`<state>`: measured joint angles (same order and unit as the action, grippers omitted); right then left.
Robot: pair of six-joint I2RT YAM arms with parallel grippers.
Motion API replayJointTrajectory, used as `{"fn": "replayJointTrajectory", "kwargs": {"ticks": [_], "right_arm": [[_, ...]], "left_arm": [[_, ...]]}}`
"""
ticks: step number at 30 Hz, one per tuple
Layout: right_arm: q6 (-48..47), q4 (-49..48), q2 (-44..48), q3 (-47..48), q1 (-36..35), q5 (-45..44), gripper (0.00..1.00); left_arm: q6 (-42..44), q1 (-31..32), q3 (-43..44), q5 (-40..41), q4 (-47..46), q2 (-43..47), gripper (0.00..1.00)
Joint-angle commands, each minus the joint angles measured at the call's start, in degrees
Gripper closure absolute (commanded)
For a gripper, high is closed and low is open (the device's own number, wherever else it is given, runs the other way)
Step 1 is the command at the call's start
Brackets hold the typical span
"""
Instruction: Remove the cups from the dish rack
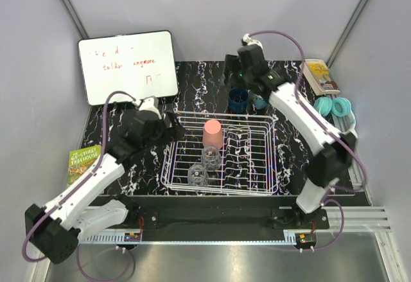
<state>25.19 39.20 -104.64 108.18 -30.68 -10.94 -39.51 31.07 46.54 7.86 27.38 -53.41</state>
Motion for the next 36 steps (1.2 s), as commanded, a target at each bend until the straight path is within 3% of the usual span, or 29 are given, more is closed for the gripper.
{"fn": "replayJointTrajectory", "kwargs": {"ticks": [1,5,14,24,36], "right_arm": [[3.46,-14.23,15.41,-18.33,-1.84,4.17,0.16],[3.99,-15.29,25.77,-29.75,-5.09,2.15,0.15],[5.05,-15.65,43.71,-44.01,-6.50,1.80,0.15],[4.69,-14.59,46.55,-46.39,-6.59,2.15,0.15],[4.78,-14.68,46.81,-47.80,-6.59,2.33,0.15]], "left_arm": [[3.55,6.71,5.74,6.36,-1.27,-5.02,0.01],[7.24,14.35,12.32,12.87,-0.83,-11.18,0.01],[12.52,15.95,23.32,14.03,-1.10,-26.03,0.01],[12.08,17.80,26.40,13.50,-1.80,-34.48,0.01],[12.00,18.06,28.16,12.62,-3.64,-35.19,0.01]]}}
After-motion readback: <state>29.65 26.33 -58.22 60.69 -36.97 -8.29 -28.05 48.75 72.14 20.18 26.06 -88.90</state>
